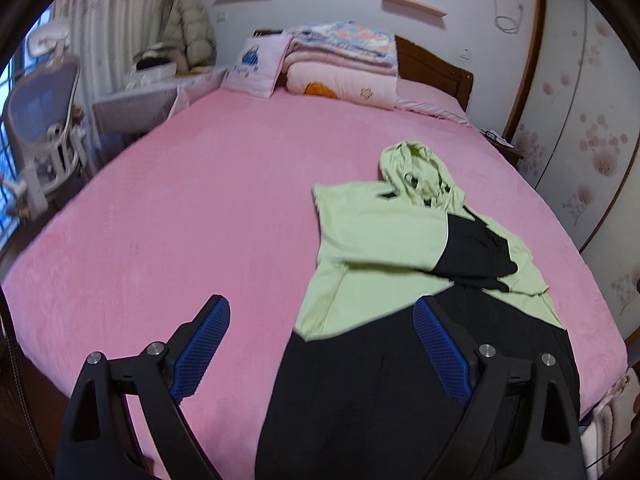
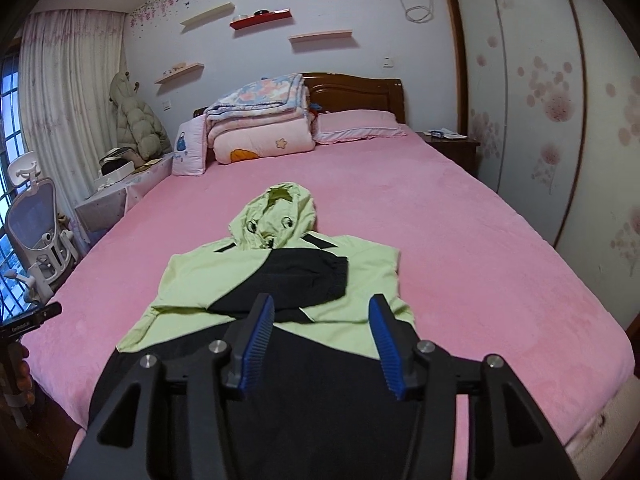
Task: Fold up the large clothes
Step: 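Open both grippers and move them to the black jacket hem, then grasp the black hem with both grippers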
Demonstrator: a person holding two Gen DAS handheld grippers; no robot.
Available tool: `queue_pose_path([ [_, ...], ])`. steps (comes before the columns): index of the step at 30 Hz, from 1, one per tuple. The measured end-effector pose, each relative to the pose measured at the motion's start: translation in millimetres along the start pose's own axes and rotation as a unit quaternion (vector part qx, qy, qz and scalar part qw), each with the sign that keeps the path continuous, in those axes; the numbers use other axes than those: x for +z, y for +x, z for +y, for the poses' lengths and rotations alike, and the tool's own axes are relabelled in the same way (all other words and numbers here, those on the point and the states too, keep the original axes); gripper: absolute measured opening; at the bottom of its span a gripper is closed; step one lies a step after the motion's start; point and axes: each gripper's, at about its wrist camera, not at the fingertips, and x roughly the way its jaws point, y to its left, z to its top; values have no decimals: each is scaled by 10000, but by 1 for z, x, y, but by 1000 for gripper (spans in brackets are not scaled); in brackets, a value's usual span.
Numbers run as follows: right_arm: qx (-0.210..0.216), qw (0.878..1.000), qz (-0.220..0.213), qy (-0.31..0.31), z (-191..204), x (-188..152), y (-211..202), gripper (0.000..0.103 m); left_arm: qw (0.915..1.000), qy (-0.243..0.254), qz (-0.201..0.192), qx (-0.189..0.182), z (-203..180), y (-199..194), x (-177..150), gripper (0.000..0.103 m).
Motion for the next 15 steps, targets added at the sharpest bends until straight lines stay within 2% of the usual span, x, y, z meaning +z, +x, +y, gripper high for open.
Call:
queue_pose_path([
  [4,-239,9997,0,-5,-11,-19,-11,53,9989,-384,193,-164,18,6,-28,93],
  [7,-408,9991,37,-43,-18,-33,-15,53,9981,-546,259,-147,27,9,-45,93],
  [15,-530,9974,481,-30,-38,-72,-11,53,9969,-381,677,-100,35,20,-86,93],
])
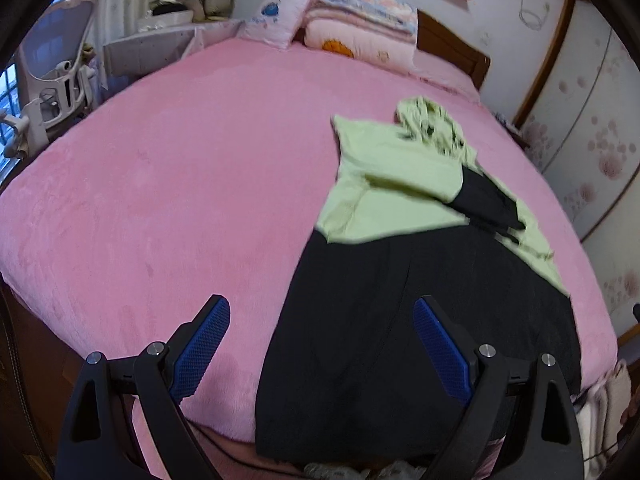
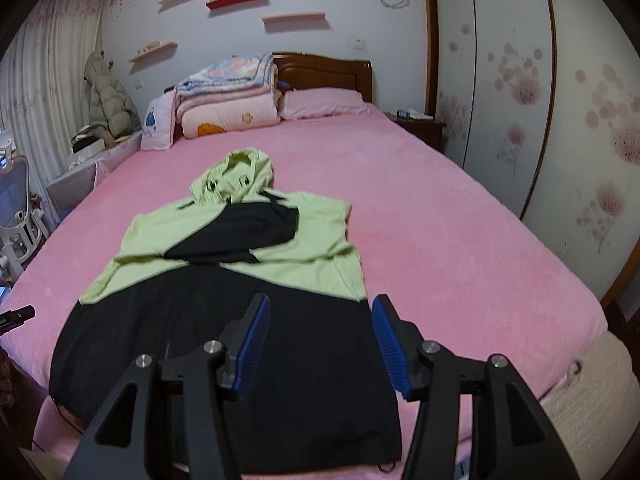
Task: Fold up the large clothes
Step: 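Grasp the black hem with both grippers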
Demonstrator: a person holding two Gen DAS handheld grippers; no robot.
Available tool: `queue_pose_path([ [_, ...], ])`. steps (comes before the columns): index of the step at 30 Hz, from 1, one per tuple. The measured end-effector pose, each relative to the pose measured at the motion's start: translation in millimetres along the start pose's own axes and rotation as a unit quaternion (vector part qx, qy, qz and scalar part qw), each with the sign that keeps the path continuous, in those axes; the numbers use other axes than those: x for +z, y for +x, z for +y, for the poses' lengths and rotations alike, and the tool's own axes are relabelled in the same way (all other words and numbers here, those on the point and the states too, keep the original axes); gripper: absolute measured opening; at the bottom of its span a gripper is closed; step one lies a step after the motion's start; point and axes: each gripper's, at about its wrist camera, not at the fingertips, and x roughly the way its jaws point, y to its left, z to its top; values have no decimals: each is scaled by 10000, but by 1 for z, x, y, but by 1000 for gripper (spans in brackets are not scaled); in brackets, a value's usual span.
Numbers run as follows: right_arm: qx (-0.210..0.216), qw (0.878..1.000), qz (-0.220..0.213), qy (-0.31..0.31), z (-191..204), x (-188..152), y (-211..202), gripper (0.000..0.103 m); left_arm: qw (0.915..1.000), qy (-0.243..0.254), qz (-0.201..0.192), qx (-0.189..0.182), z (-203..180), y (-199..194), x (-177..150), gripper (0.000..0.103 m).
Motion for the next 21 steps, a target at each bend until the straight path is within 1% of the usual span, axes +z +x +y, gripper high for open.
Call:
queue_pose_path([
  [2,-4,9998,181,25,-4,-10,9,53,9998,87,199,40,3,12,-12,93],
  [7,-79,9976,693,-23,-15,-39,37,53,9982,120,569,121,15,43,-33,93],
  [11,-100,9941,1085,-7,-26,-57,58,53,9960,-12,883,141,29,65,-47,92],
  [15,-67,9917,1282,-20,-37,-66,67,53,9956,-131,925,-38,37,70,-51,92],
  [17,-8,9904,1383,-25,-41,-69,71,53,9951,-126,962,-202,37,72,-51,91],
  [19,98,9892,1462,-21,-43,-71,73,53,9937,-61,1057,-369,36,75,-52,87],
  [21,195,9879,1538,-52,-43,-74,75,53,9930,65,1112,-402,34,75,-52,83],
])
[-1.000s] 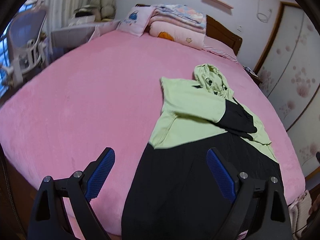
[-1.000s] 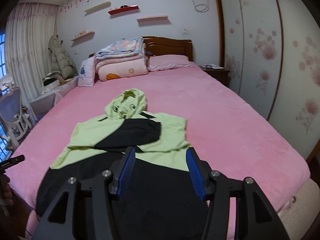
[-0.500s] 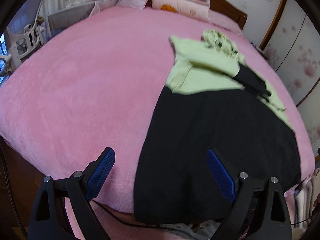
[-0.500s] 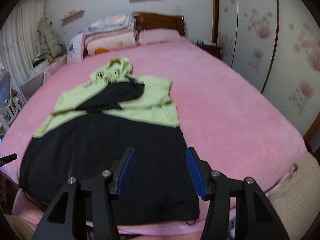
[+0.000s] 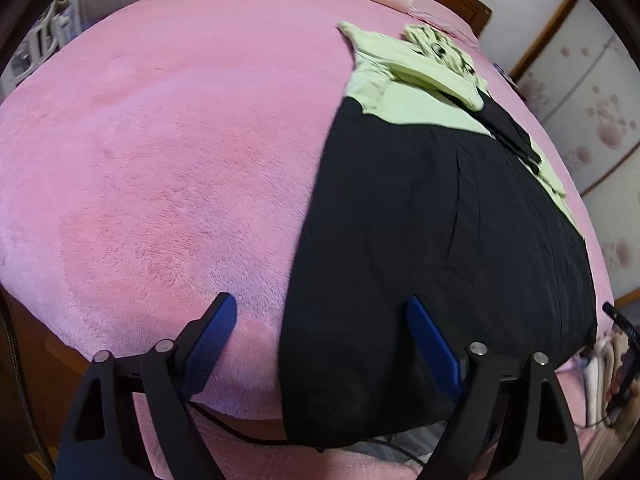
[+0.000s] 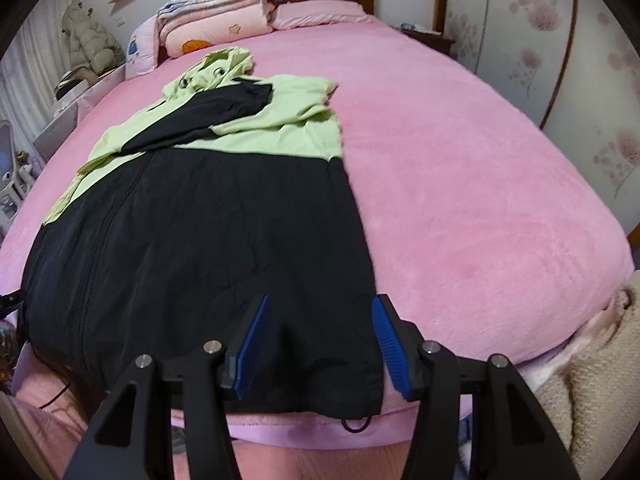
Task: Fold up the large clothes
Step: 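Grasp the black hem with both grippers, then lift the hem with both grippers and fold it toward the hood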
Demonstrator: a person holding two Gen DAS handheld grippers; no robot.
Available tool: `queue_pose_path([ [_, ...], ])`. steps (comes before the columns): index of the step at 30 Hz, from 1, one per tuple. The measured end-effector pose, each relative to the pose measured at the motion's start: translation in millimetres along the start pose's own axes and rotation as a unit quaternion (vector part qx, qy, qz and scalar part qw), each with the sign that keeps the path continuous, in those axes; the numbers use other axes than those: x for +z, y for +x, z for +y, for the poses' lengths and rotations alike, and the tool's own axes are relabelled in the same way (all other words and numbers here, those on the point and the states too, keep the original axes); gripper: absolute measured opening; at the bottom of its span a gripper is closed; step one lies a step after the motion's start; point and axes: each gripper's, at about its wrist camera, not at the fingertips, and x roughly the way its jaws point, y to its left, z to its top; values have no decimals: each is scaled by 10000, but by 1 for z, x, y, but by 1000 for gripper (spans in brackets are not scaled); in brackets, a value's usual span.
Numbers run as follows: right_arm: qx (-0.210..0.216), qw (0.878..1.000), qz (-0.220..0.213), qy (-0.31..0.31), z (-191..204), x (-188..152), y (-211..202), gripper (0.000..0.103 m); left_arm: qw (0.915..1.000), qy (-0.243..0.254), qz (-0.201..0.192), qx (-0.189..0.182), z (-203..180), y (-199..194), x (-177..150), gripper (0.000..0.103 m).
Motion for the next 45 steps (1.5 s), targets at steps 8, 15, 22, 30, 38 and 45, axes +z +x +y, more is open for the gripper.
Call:
queue_pose_path([
  [8,27,9998,186,-27,-4,-4,12,53,9995,297,143,25,-7,5,-1,72],
  [15,94,9995,281,106,-11,-5,18,53,9989,393,240,5,-9,7,-3,70],
  [22,195,9989,371,207,-17,-4,21,53,9985,342,373,-194,-11,12,-3,47],
  [30,196,9982,515,229,-26,-11,24,53,9981,291,449,-300,-7,10,-5,55],
  [38,274,9967,649,397,-35,-20,32,53,9949,742,663,-171,-29,24,-11,83],
  [45,604,9936,806,507,-36,-25,42,55,9971,388,607,-225,-15,18,-7,34],
])
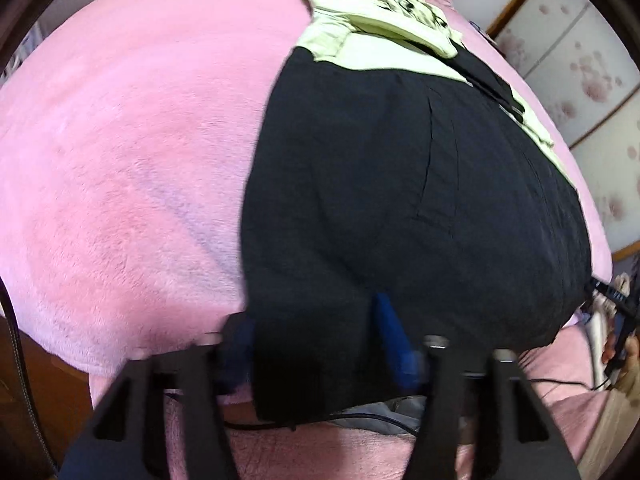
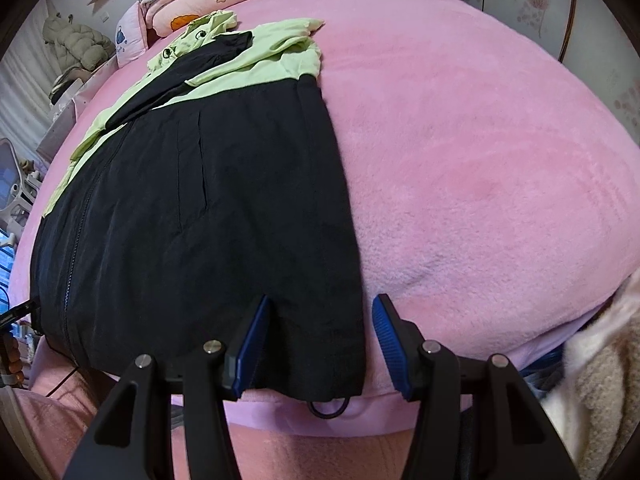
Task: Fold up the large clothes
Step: 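Lift the hem with both grippers and fold it toward the hood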
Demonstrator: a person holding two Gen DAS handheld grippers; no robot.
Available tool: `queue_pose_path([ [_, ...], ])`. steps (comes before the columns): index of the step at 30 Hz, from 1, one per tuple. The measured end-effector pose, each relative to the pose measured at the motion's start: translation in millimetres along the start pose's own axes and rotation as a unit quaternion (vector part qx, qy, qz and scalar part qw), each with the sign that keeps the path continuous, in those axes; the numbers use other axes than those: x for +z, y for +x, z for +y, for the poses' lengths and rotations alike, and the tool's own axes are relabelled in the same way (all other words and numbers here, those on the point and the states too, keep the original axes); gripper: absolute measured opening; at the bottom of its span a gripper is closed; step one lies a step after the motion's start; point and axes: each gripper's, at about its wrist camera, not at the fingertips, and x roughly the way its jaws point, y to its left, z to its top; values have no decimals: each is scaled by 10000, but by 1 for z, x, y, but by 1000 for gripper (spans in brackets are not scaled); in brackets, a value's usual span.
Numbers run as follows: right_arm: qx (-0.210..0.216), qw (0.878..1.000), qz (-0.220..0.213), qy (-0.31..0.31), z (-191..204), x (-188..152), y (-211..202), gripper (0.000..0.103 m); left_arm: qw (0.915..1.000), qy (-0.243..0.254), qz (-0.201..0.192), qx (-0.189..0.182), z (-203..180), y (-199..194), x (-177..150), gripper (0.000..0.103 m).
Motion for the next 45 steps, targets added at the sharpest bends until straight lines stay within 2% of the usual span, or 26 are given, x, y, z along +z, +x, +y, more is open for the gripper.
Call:
queue_pose_path([
  [1,53,10000,30,10,0,0,1,54,10000,-79,1,23,3,-1,0,18],
  [2,95,9999,56,7,0,0,2,49,9999,-154,23,-10,4,-3,1,12],
  [3,122,9999,51,0,0,0,2,35,9998,-200,11,-34,5,-4,0,9],
  [4,205,9998,55,-8,0,0,0,26,9997,-232,-5,6,5,-6,0,8],
  [5,267,9996,49,5,1,0,-2,20,9997,-236,-26,60,3,-8,0,7],
  [8,257,9996,-52,-145,7,0,-13,14,9993,-298,-129,193,0,-17,0,4],
  [11,265,9992,-203,-214,12,4,-27,12,9981,-584,-194,78,5,-30,4,4],
  [17,694,9950,-722,-63,18,22,-66,10,9924,-995,-615,-386,9,-70,22,3],
  [19,945,9911,-940,48,20,33,-80,10,9880,-1191,-773,-603,6,-80,31,3],
  [23,1315,9815,-1380,177,26,61,-104,7,9716,-1778,-1099,-1108,7,-98,55,3],
  [28,1517,9696,-1908,220,37,115,-127,6,9531,-2237,-1561,-1311,8,-115,104,2],
  [31,1566,9655,-2064,277,41,157,-129,6,9481,-2346,-1745,-1249,13,-122,133,1],
  [34,1516,9653,-2107,277,48,206,-121,6,9439,-2348,-2033,-1121,16,-128,176,0],
  [37,1450,9680,-2040,207,62,255,-99,6,9457,-2226,-2161,-969,12,-121,230,0],
  [38,1391,9691,-2027,185,66,266,-91,6,9479,-2175,-2194,-783,9,-114,251,0],
  [41,1127,9762,-1826,315,78,306,-46,6,9526,-2147,-2075,-581,7,-83,290,0],
  [45,759,9829,-1556,633,81,338,14,6,9651,-1781,-1866,-445,2,-45,313,0],
])
